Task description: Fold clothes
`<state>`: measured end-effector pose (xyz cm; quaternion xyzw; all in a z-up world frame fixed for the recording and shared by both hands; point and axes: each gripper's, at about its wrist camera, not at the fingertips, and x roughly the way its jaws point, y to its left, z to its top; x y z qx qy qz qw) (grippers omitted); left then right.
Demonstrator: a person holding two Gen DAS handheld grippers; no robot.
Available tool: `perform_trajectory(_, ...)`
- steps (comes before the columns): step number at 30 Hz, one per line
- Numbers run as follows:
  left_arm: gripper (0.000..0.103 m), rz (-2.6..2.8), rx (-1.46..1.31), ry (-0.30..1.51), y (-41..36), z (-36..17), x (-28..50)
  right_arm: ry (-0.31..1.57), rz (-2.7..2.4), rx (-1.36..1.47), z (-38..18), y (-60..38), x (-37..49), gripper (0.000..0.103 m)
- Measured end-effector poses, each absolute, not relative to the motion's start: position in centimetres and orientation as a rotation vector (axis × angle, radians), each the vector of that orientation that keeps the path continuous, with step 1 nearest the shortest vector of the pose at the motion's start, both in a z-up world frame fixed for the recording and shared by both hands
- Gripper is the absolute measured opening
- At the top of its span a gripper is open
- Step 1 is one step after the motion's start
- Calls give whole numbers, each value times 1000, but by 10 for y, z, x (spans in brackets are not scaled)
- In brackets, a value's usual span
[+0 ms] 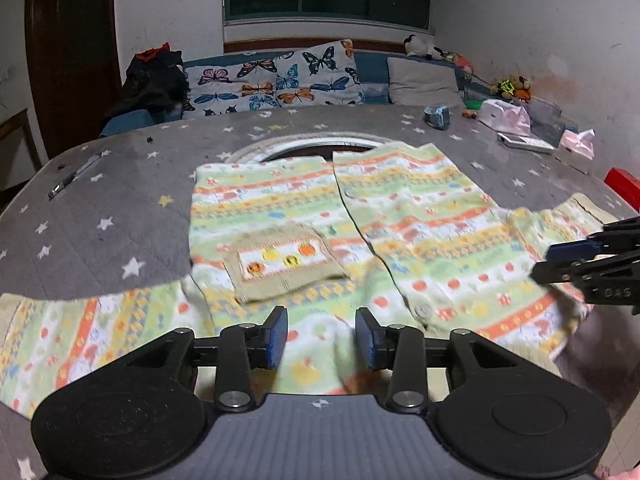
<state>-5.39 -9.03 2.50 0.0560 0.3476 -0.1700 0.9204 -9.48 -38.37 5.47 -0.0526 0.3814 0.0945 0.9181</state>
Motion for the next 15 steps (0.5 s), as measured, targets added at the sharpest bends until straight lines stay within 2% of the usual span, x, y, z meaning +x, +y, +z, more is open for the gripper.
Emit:
perform_trajectory(4, 46, -329, 90, 712, -88, 25, -56, 757, 134, -45, 61, -408, -114, 39)
perform_trajectory(12, 50, -295, 66, 705, -86, 28, -61, 709, -100, 59, 62, -473, -129, 40)
perform_trajectory(15, 55, -283, 70, 702, -86, 29, -64, 697, -206, 85, 59, -501, -130, 41)
